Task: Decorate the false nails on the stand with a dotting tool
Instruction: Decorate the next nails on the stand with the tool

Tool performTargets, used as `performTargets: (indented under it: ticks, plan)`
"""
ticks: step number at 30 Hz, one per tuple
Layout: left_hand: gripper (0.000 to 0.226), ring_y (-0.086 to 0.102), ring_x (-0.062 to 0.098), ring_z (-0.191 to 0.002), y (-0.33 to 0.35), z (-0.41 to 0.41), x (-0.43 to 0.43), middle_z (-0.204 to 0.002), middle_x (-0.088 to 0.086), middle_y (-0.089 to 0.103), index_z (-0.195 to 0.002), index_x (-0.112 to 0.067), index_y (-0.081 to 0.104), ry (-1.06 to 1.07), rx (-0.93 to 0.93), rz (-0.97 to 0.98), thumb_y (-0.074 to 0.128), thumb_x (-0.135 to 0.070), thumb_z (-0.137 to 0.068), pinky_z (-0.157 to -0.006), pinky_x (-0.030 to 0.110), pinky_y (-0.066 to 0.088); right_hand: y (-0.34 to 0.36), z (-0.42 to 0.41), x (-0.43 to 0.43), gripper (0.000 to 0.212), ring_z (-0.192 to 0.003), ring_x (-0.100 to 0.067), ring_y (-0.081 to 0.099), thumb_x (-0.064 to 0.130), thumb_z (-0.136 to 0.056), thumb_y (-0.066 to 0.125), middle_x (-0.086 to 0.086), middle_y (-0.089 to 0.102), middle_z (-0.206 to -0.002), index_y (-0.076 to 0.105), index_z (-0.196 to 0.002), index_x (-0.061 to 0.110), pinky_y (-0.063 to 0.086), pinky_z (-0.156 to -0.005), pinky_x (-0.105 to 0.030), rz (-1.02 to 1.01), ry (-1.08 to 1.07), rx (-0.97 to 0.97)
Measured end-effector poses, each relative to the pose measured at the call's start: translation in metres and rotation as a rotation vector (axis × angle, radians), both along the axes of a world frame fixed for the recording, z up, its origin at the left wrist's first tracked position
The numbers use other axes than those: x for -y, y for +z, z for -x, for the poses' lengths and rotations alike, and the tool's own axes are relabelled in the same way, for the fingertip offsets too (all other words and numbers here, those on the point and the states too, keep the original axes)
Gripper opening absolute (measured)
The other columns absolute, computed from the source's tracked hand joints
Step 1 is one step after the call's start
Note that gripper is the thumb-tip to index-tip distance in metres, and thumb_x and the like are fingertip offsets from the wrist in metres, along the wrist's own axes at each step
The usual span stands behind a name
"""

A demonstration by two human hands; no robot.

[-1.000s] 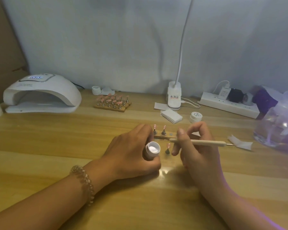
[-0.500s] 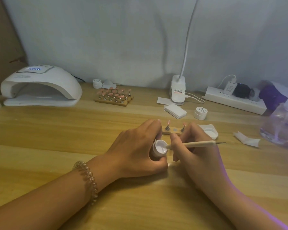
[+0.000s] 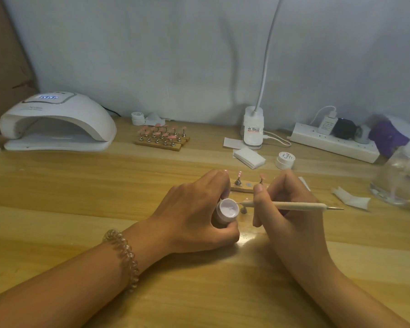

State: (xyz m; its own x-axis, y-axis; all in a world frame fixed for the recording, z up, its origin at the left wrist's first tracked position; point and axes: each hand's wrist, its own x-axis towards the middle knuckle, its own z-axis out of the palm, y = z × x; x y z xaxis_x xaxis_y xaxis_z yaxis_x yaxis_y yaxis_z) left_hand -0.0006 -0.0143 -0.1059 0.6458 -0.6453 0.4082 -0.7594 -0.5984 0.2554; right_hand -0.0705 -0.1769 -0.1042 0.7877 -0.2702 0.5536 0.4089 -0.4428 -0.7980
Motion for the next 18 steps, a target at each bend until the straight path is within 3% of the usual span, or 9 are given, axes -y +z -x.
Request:
performTargets:
  ticks: [5, 8, 11, 18]
  plan:
    - [0.037, 0.045, 0.011, -0.062, -0.001, -0.001, -0.001, -0.080, -0.011, 0.044, -0.091, -0.033, 0.035, 0.021, -0.026, 0.017, 0.052, -0.060, -0.071, -0.051, 0.024, 0.030, 0.001, -0.001, -0.001, 0.025, -0.050, -0.004, 0.058, 0.014, -0.093, 0.061, -0.007, 0.058, -0.053, 0.049, -0.071, 0.008, 0.044, -0.055, -0.011, -0.112, 0.025, 0.046]
    - [0.036, 0.044, 0.005, -0.061, -0.001, -0.005, -0.003, -0.080, -0.013, 0.044, -0.090, -0.033, 0.034, 0.110, -0.030, 0.067, 0.045, -0.062, -0.070, -0.051, 0.022, 0.027, 0.003, 0.001, 0.000, 0.023, -0.046, -0.004, 0.053, 0.021, -0.095, 0.056, -0.011, 0.059, -0.057, 0.048, -0.075, 0.015, 0.044, -0.051, -0.014, -0.198, 0.036, 0.068]
    - [0.037, 0.046, 0.003, -0.063, -0.001, -0.014, -0.007, -0.083, -0.013, 0.047, -0.091, -0.031, 0.037, 0.270, -0.060, 0.146, 0.040, -0.062, -0.070, -0.051, 0.024, 0.028, 0.005, 0.001, 0.004, 0.026, -0.042, -0.009, 0.048, 0.023, -0.100, 0.054, -0.009, 0.061, -0.057, 0.047, -0.078, 0.011, 0.041, -0.044, -0.019, -0.280, 0.016, 0.013]
    - [0.028, 0.050, 0.015, -0.088, -0.009, -0.036, -0.016, -0.097, -0.009, 0.050, -0.095, -0.026, 0.041, 0.474, -0.181, 0.131, 0.055, -0.045, -0.079, -0.063, 0.030, 0.032, 0.006, -0.004, 0.012, 0.025, -0.040, -0.011, 0.048, 0.022, -0.102, 0.048, -0.005, 0.064, -0.057, 0.059, -0.081, 0.011, 0.041, -0.039, -0.019, -0.512, 0.019, -0.151]
